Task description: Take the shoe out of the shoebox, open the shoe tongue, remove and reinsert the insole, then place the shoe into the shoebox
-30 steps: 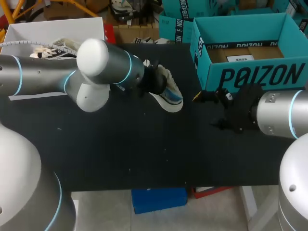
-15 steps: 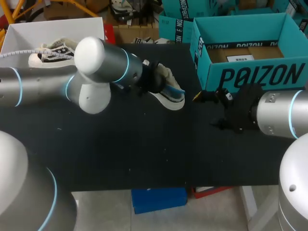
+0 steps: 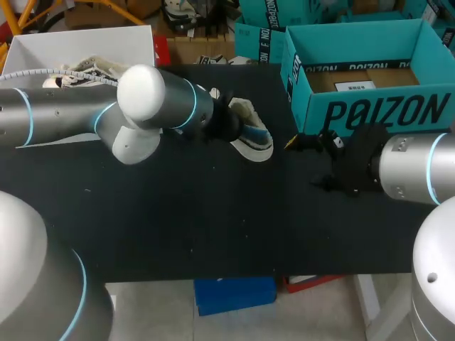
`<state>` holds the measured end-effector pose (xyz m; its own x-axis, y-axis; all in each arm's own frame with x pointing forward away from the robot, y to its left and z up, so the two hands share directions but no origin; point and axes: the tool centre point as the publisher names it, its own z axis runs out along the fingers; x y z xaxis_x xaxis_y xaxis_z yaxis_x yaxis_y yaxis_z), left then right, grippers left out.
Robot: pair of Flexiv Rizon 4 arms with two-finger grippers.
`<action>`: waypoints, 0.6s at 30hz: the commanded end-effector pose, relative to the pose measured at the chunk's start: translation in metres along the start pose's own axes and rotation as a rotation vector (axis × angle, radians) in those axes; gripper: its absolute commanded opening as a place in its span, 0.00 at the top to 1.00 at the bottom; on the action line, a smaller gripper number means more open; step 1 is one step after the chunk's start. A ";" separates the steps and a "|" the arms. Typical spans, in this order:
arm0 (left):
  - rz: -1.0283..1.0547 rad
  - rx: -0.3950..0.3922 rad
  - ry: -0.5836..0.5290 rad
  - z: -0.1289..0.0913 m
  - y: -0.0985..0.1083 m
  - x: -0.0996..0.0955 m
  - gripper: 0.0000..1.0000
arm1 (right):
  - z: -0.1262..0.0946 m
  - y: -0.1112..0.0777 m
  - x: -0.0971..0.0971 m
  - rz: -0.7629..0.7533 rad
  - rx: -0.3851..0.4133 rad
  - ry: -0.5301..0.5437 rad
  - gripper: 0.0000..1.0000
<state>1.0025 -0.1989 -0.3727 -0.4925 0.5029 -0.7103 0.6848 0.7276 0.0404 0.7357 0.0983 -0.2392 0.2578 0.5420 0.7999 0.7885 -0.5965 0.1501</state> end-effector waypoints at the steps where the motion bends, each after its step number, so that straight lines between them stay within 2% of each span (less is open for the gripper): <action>1: -0.006 -0.150 -0.001 -0.002 0.001 -0.001 1.00 | -0.004 0.002 -0.005 0.008 0.031 0.010 0.00; 4: -0.015 -0.141 0.002 -0.005 0.000 -0.001 0.98 | -0.004 0.002 -0.005 0.008 0.031 0.010 0.00; 5: -0.018 -0.137 0.004 -0.005 0.000 -0.001 0.35 | -0.004 0.002 -0.005 0.008 0.031 0.010 0.00; 6: -0.021 -0.134 0.003 -0.007 -0.001 -0.001 0.00 | -0.004 0.002 -0.005 0.008 0.031 0.010 0.00; 13: -0.034 -0.084 -0.013 -0.031 0.000 -0.009 0.00 | -0.004 0.002 -0.005 0.008 0.031 0.010 0.00; 18: 0.025 -0.013 0.010 -0.051 -0.001 -0.008 0.00 | -0.004 0.002 -0.005 0.008 0.031 0.010 0.00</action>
<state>0.9870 -0.1957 -0.3471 -0.4810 0.5047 -0.7169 0.6518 0.7527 0.0926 0.7357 0.0983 -0.2392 0.2578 0.5420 0.7999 0.7885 -0.5965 0.1501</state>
